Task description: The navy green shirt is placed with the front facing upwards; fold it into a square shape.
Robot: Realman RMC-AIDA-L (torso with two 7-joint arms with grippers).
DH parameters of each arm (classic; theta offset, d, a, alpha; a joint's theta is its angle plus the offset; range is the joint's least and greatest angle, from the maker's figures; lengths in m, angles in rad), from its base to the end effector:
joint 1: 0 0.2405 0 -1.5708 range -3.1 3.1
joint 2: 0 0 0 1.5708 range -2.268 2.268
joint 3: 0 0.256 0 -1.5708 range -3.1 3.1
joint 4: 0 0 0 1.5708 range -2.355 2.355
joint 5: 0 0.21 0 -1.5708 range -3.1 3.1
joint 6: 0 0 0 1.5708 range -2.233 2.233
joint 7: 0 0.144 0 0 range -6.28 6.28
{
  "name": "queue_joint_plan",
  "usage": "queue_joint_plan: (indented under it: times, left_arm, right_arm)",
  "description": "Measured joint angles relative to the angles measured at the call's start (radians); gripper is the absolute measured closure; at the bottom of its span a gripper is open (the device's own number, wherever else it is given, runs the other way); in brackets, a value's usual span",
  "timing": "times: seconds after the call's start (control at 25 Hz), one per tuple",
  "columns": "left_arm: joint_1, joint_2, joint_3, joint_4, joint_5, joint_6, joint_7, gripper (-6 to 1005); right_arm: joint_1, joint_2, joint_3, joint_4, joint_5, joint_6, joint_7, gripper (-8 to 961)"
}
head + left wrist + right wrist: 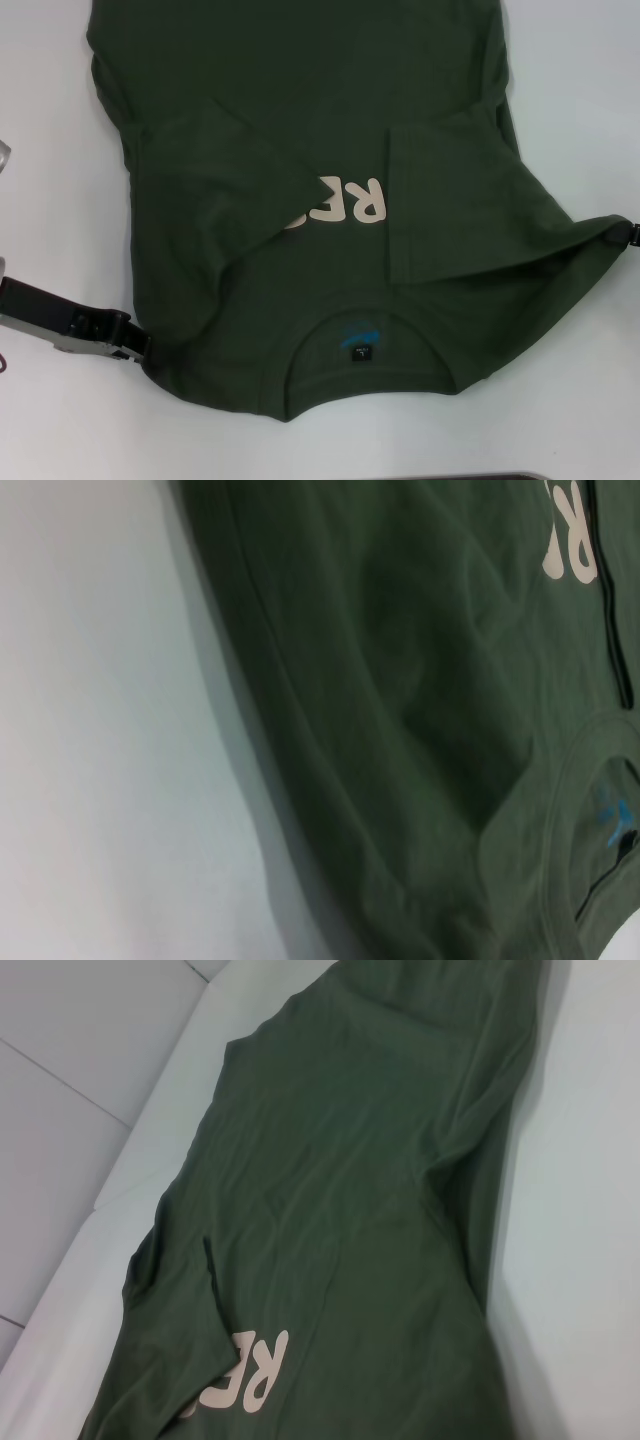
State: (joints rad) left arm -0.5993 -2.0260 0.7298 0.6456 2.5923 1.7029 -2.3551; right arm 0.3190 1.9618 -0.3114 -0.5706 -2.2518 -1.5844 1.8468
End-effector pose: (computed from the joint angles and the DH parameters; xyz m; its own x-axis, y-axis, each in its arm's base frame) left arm -0.3061 0.2907 -0.0041 0.2158 0.9687 -0.1225 0.9758 -0.2185 -0.0095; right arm 0.3846 0.2508 0.0576 0.2089 -0.7910 -0.5751 -0.9643 -0.2646 0.0137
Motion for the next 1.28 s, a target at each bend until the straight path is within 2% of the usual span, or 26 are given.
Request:
queue_joint_plan:
  times: [0.28, 0.4, 0.52, 0.6, 0.76, 1.0, 1.28]
  left_arm:
    - [-0.001, 0.0, 0.001, -0.001, 0.0, 0.001, 0.0, 929]
    - [-0.002, 0.003, 0.003, 0.003, 0.0, 0.01, 0.005, 927]
    - [-0.001, 0.019, 0.003, 0.006, 0.0, 0.015, 0.009, 925]
    - [0.003, 0.033, -0.002, 0.006, -0.001, 0.025, 0.02, 926]
    - [0.007, 0.046, -0.008, 0.014, -0.002, 0.056, 0.057, 928]
    - [0.008, 0.073, -0.01, 0.022, -0.001, 0.087, 0.105, 930]
    - [0.018, 0.101, -0.01, 0.023, 0.0, 0.098, 0.142, 932]
  right_arm:
    - [0.002, 0.0, 0.0, 0.0, 0.0, 0.0, 0.0, 953]
    - [0.001, 0.001, 0.0, 0.0, 0.0, 0.001, 0.0, 953]
    - [-0.004, 0.006, 0.0, 0.0, -0.001, 0.001, -0.006, 953]
    - [-0.016, 0.011, 0.0, 0.0, -0.001, 0.001, -0.008, 953]
    - [-0.041, 0.024, 0.0, 0.001, -0.001, -0.004, -0.015, 952]
    - [-0.08, 0.054, -0.003, 0.009, -0.004, -0.014, -0.041, 952]
    - [-0.117, 0.065, -0.002, 0.086, -0.006, -0.017, -0.107, 952]
